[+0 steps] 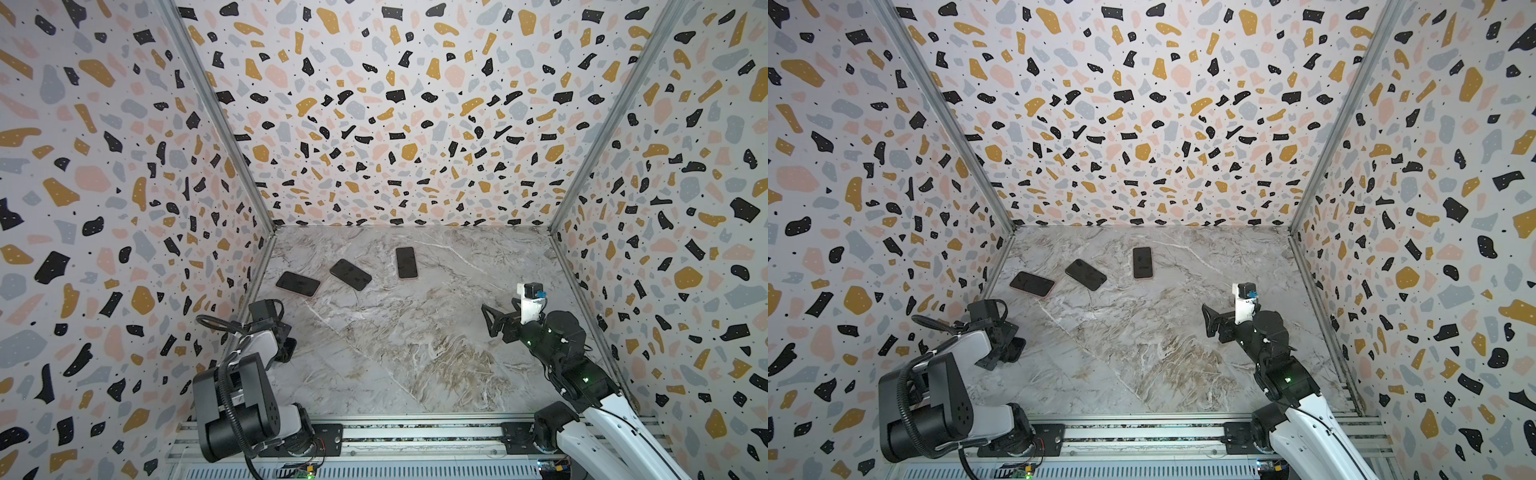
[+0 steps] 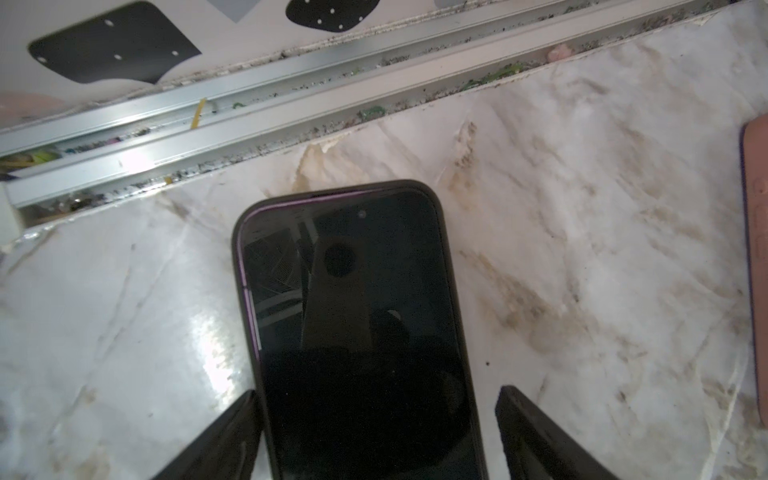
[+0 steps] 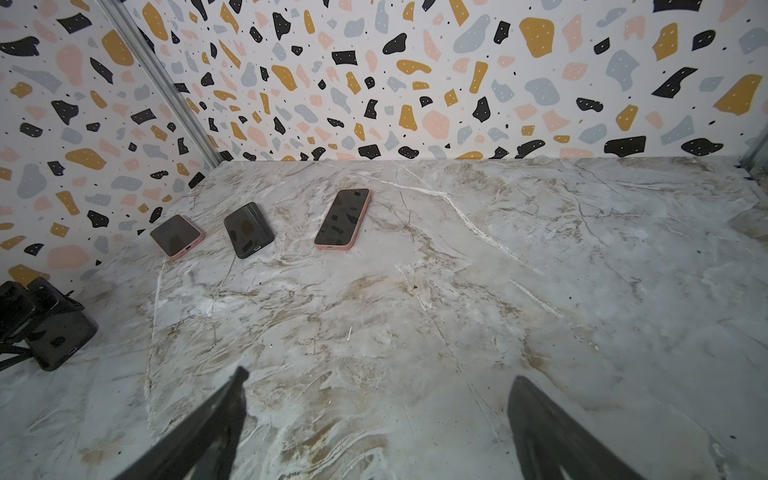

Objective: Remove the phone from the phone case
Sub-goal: 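Lower the left gripper and grasp the dark-cased phone's near end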

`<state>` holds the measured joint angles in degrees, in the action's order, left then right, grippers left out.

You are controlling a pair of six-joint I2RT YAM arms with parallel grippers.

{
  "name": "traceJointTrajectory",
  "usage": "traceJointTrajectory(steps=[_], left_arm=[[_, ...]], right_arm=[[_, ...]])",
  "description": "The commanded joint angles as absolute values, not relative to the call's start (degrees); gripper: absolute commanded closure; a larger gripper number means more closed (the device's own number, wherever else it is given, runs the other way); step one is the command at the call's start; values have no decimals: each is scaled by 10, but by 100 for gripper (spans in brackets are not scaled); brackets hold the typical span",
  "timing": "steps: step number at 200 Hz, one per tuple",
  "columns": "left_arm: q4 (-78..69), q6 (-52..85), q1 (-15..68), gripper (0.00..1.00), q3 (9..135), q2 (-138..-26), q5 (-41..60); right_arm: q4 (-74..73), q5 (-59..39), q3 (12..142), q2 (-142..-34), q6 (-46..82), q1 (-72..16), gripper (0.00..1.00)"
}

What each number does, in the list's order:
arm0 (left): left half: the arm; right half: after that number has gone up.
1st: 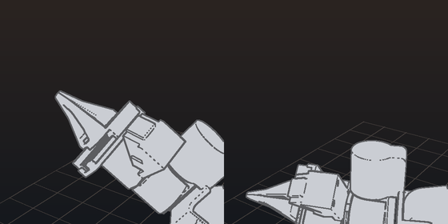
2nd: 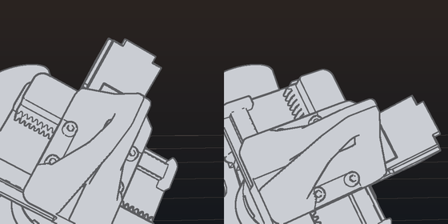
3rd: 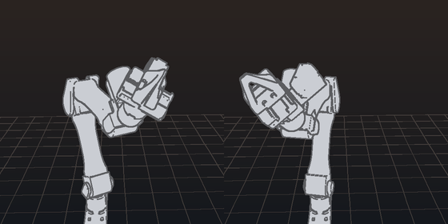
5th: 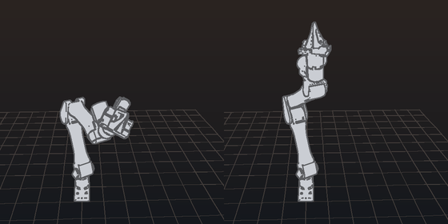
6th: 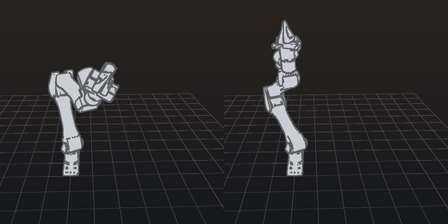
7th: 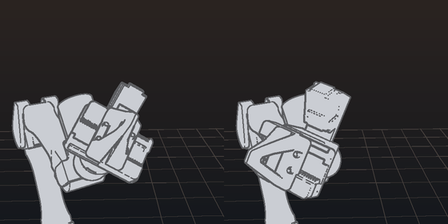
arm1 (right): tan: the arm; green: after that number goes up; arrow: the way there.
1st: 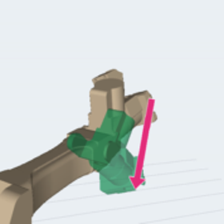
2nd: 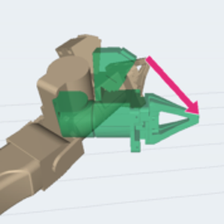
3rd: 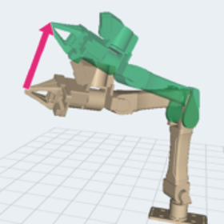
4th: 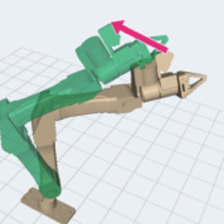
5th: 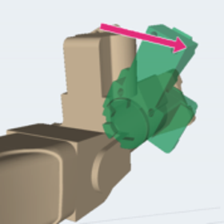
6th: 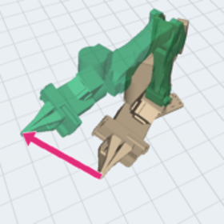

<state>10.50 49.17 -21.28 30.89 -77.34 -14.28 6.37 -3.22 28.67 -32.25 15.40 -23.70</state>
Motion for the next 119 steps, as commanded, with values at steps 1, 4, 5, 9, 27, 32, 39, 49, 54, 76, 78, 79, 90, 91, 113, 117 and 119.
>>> traceJointTrajectory(steps=[1, 4, 5, 9, 27, 32, 39, 49, 54, 76, 78, 79, 90, 91, 113, 117, 119], left_arm=[[122, 503, -214, 14, 291, -773, -100], [123, 503, -214, 14, 292, -771, -99], [123, 503, -214, 14, 292, -771, -99], [123, 503, -214, 15, 292, -771, -98], [123, 502, -214, 21, 289, -768, -93], [122, 503, -214, 23, 288, -767, -91], [119, 503, -214, 25, 287, -766, -87], [119, 503, -213, 26, 286, -763, -85], [119, 503, -214, 26, 285, -762, -83], [117, 503, -213, 31, 284, -756, -73], [117, 503, -213, 31, 284, -756, -71], [118, 503, -213, 31, 284, -756, -70], [119, 502, -213, 32, 285, -753, -63], [119, 502, -213, 32, 285, -753, -62], [119, 503, -208, 37, 284, -748, -51], [120, 502, -207, 37, 285, -746, -49], [120, 502, -207, 37, 285, -745, -49]], right_arm=[[42, -30, 281, -322, 160, -240, 1], [41, -30, 281, -322, 161, -240, 1], [41, -29, 280, -322, 161, -240, 1], [40, -29, 280, -322, 161, -240, 1], [34, -29, 275, -323, 166, -239, 1], [31, -29, 274, -323, 167, -239, 1], [30, -30, 273, -323, 169, -240, 1], [27, -30, 272, -323, 171, -240, 1], [26, -31, 271, -323, 173, -240, 1], [19, -37, 265, -323, 180, -240, 1], [19, -37, 265, -323, 181, -240, 1], [18, -36, 264, -323, 182, -240, 1], [12, -41, 260, -323, 189, -240, 1], [12, -41, 260, -323, 189, -240, 1], [-6, -63, 249, -323, 207, -240, 1], [-10, -65, 246, -324, 212, -240, 1], [-13, -67, 245, -325, 214, -240, 1]])
